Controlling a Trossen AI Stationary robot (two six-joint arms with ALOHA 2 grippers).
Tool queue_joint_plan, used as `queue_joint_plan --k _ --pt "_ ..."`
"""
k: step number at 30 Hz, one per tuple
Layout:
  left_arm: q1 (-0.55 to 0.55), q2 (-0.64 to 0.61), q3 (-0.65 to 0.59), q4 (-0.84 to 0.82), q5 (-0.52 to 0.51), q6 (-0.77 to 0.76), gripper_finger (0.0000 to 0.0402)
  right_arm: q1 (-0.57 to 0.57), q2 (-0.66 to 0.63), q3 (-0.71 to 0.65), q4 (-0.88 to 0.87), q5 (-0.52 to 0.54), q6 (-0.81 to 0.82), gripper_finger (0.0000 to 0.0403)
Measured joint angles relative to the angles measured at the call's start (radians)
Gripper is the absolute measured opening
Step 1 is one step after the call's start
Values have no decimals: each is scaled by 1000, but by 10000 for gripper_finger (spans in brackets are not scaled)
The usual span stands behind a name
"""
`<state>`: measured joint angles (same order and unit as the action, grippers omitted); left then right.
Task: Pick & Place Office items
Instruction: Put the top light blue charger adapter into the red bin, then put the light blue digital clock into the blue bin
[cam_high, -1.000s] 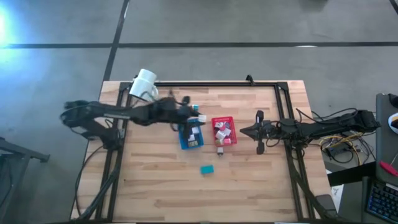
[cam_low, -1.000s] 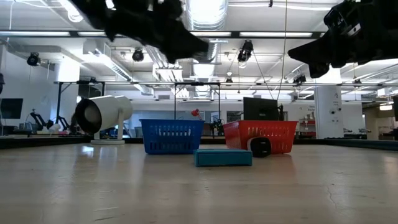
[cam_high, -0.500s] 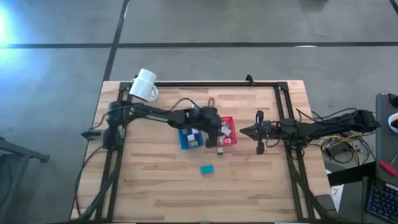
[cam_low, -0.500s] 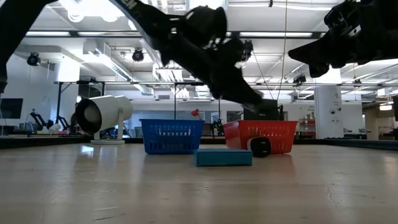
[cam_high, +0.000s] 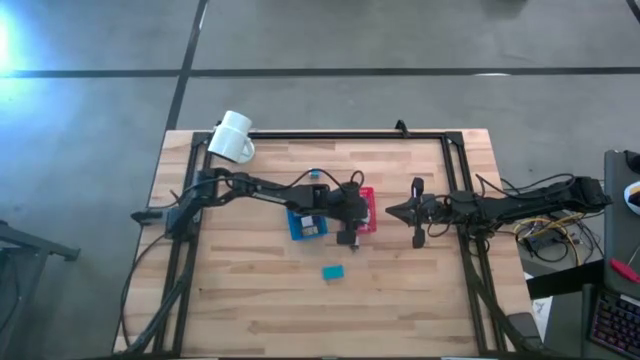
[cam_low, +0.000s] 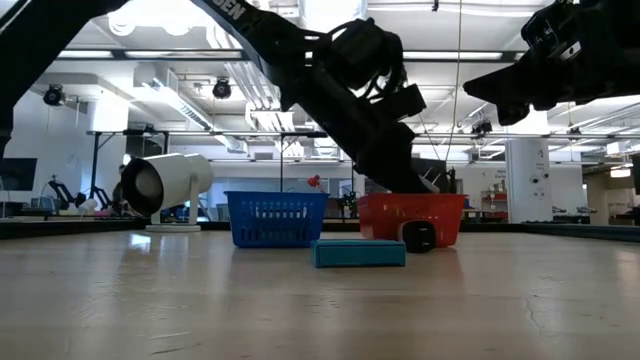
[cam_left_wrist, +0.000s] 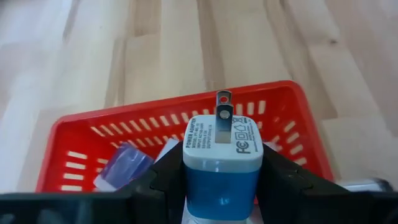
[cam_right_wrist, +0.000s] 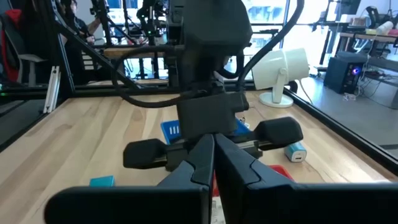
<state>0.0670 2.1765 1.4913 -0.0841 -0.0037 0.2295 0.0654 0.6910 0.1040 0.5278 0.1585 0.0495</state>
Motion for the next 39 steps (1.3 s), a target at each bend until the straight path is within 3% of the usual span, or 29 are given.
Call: queue_joint_plan --k 7,15,20,26,29,34,36,39 --pt "1 0 -2 4 -5 5 149 0 0 0 0 0 0 8" --pt "1 -20 2 4 -5 3 317 0 0 -1 0 0 1 8" --pt "0 -103 -8 -69 -5 3 355 0 0 -2 0 -1 3 8" --pt "-39 -371 -184 -8 -52 30 340 0 1 -2 -55 -2 3 8" --pt "-60 -558 -378 108 -123 11 322 0 5 -3 -50 -2 4 8" --pt "-60 -882 -726 301 -163 -150 271 0 5 -2 -34 -2 3 8" --pt "-59 -982 -874 419 -190 -171 241 0 7 -2 -22 -2 3 8" --pt "-24 -1071 -1086 733 -216 -212 180 0 6 -1 -22 -1 -35 8"
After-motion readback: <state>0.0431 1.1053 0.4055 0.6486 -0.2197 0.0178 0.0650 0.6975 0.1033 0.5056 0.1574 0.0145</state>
